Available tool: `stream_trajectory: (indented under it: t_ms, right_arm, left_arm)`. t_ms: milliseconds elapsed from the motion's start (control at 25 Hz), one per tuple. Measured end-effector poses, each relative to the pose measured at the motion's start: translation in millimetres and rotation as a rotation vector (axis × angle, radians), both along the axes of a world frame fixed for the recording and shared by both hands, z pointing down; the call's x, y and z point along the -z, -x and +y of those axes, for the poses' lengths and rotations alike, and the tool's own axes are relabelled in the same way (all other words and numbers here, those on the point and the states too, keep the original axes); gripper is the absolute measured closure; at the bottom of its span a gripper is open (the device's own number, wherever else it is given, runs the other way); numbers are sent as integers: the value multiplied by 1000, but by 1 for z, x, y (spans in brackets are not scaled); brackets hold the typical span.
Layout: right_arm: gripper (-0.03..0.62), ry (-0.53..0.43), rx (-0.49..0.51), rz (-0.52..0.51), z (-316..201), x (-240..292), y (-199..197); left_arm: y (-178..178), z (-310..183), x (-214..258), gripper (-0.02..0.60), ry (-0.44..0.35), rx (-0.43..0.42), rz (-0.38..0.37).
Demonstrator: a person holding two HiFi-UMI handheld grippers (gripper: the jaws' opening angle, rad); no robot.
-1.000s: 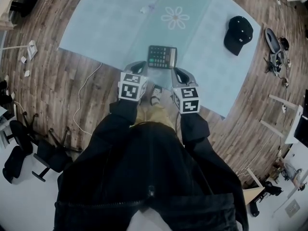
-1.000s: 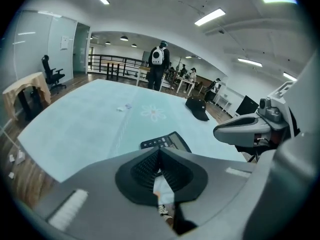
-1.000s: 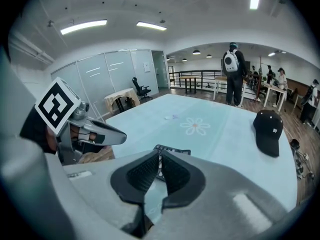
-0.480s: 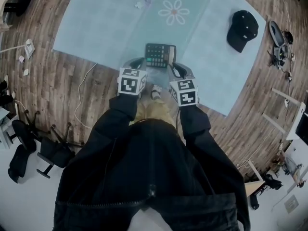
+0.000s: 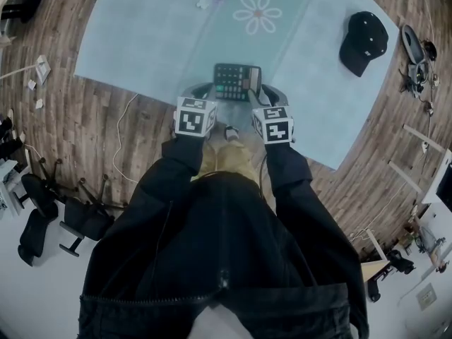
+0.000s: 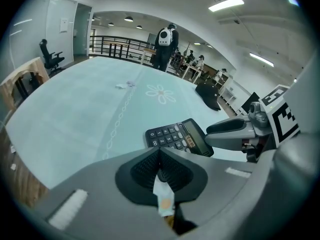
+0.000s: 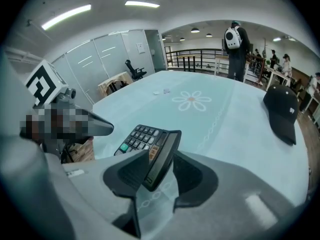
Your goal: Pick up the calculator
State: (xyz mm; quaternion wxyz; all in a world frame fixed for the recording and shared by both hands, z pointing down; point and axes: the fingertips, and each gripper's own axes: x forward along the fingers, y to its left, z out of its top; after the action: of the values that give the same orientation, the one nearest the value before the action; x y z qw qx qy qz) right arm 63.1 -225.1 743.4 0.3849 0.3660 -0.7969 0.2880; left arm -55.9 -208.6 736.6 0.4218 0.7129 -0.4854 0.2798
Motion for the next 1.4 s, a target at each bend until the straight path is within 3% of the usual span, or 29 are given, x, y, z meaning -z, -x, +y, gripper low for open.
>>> stream_trajectory:
  t_ms: [480,1160,1400]
  right_arm:
    - [448,100,-82,-51,-23,-26,-3]
    - [530,355,-298,-453,-21,-38,3]
    - [545,340,-349,-471,-21,-26,7]
  left_arm:
    - [8,-8,-4,583,20,19,15]
    - [13,-10,9,583,-9,43,27]
    - [19,-15,28,583,-54,52,20]
